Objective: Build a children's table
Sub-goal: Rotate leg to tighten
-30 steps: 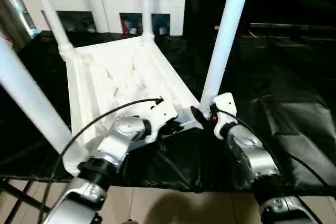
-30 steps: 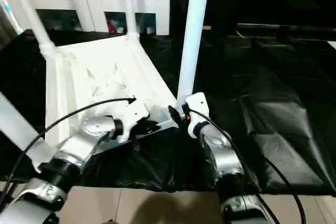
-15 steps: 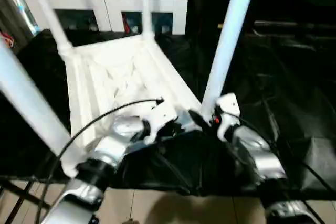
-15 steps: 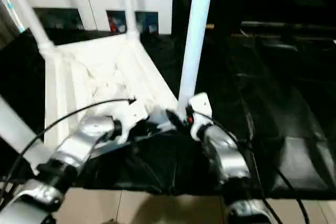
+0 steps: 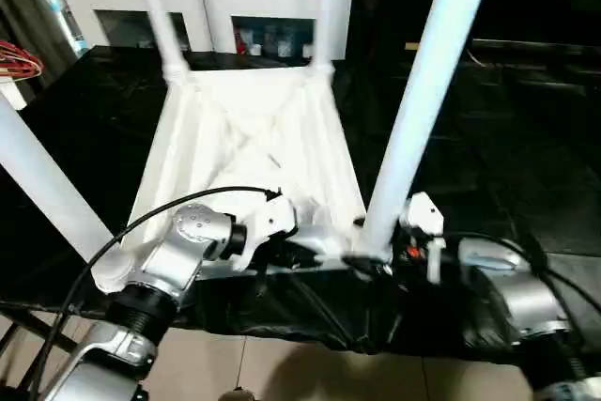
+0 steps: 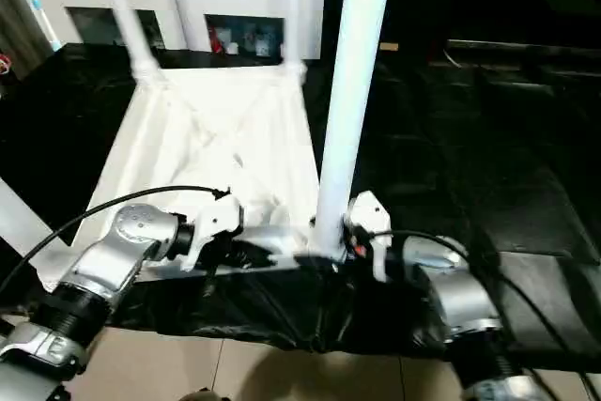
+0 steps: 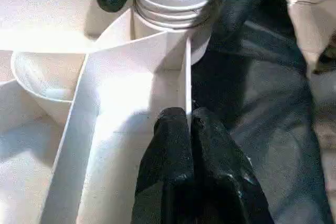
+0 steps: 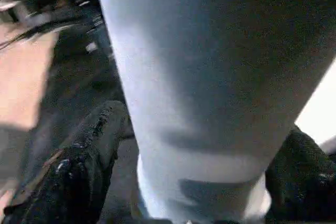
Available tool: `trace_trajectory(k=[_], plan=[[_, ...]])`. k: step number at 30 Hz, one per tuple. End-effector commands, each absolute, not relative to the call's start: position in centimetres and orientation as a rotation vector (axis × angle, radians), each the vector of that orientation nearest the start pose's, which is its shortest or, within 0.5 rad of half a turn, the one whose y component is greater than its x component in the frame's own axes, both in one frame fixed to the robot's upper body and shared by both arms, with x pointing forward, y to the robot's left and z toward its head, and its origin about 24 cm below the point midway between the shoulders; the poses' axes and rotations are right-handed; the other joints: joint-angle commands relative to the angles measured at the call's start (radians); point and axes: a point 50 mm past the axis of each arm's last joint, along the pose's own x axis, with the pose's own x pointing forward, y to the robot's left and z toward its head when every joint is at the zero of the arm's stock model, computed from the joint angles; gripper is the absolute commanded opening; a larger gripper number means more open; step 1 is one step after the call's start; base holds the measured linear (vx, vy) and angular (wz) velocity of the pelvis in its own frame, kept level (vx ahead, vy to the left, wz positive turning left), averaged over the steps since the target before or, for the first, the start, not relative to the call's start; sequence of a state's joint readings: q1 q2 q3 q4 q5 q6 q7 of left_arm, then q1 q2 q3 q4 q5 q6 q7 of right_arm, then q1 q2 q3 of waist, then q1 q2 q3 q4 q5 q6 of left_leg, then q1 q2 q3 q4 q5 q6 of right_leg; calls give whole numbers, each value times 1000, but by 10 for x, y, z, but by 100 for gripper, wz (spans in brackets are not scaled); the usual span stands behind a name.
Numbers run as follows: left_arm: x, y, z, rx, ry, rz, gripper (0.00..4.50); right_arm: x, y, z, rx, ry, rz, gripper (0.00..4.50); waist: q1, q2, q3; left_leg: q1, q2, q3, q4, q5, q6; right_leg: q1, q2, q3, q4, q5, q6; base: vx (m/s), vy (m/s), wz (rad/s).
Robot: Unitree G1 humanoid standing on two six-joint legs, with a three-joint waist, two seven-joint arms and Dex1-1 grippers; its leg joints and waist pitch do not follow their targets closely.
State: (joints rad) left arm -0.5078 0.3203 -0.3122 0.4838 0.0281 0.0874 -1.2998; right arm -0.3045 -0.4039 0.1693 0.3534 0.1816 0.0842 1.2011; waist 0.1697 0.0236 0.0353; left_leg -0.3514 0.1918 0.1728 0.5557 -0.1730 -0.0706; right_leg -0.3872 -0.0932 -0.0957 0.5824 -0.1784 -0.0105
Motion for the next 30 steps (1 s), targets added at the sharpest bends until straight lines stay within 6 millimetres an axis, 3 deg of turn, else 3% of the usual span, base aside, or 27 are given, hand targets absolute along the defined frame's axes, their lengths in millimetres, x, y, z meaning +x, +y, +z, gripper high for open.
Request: trace_trajectory(k=[1,14,22,25,28,30], plan=[[293,96,51,399,371,-1588,0,261,-135,39,-163,303,1483,378,-1,-15,-51,0,46,-7,-59,-226,73,43,-67,52,-65,-258,-182,0,0,0],[291,103,52,400,420,-1665,0,255,-133,43,-177,331,1640,272,12,-16,-54,-1,47,-8,-55,-200,76,44,-67,52,-58,-233,-194,0,0,0],[292,103,51,399,402,-1629,0,252,-130,39,-163,327,1637,263,19,-20,-54,0,46,-7,-54,-195,73,44,-69,52,-58,-251,-186,0,0,0],[299,98,51,390,361,-1538,0,257,-124,35,-109,284,1520,263,21,-22,-54,0,45,-7,-54,-194,71,43,-69,52,-60,-264,-178,0,0,0],[302,95,51,392,349,-1489,0,261,-121,33,-61,262,1440,263,18,-20,-47,1,45,-9,-60,-248,48,38,-72,53,-71,-365,-153,0,0,0],[307,89,50,396,344,-1401,0,270,-115,29,-17,233,1284,263,12,-19,-43,3,45,-14,-66,-290,24,35,-74,54,-77,-423,-135,0,0,0]])
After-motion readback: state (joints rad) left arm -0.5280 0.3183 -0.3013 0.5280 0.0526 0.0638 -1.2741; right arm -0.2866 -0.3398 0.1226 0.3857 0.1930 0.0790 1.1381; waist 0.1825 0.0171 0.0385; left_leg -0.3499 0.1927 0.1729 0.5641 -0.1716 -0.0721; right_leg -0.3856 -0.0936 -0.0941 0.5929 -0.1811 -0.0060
